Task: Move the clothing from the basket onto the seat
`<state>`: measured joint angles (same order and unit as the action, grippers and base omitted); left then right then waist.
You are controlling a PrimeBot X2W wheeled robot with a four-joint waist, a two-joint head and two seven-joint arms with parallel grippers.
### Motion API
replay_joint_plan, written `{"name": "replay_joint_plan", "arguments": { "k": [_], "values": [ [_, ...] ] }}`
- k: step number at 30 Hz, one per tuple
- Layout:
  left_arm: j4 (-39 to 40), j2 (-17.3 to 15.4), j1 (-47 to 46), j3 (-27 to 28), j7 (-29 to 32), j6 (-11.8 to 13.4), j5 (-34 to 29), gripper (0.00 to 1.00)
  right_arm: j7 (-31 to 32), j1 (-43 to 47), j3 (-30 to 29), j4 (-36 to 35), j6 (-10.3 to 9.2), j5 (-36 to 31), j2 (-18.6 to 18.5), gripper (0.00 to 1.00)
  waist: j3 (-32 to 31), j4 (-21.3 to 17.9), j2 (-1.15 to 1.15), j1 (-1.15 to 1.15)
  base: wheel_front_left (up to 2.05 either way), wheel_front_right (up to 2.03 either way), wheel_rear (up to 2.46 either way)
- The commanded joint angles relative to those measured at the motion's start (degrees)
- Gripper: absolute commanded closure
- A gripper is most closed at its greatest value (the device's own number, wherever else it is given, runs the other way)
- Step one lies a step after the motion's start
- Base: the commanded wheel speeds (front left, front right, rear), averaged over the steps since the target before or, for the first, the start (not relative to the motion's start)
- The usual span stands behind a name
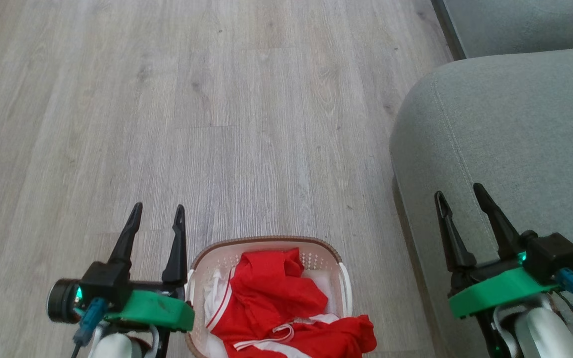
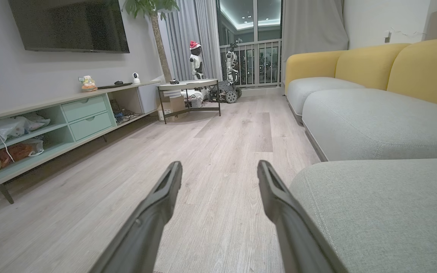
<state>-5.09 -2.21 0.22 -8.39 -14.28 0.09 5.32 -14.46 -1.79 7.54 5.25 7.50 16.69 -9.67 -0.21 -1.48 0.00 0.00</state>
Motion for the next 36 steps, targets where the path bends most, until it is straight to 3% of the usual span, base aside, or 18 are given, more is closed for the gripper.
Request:
{"name": "replay_joint_plan", "arguments": {
  "k": [1,13,36],
  "values": [
    [2.13,-0.66,-2.75,1.97,-0.72,0.28,0.28,0.0,-0.53,-2.7,1.02,-2.01,-0.01,0.02,-1.13,0.0,-0.01,-0.02,0.0,0.0,0.0,0.0,0.0],
    [1.98,-0.66,-3.28,1.75,-0.72,0.34,1.24,0.0,-0.53,-3.68,0.82,-2.43,-0.01,0.87,-2.31,0.0,2.11,-1.56,0.0,0.0,0.0,0.0,0.0],
    [-5.45,-0.66,-14.52,-2.71,-0.72,2.02,2.32,0.0,-0.54,-14.42,0.0,-6.51,-0.01,4.8,-4.46,0.0,20.07,-6.57,0.0,0.0,0.0,0.0,0.0]
  ]
}}
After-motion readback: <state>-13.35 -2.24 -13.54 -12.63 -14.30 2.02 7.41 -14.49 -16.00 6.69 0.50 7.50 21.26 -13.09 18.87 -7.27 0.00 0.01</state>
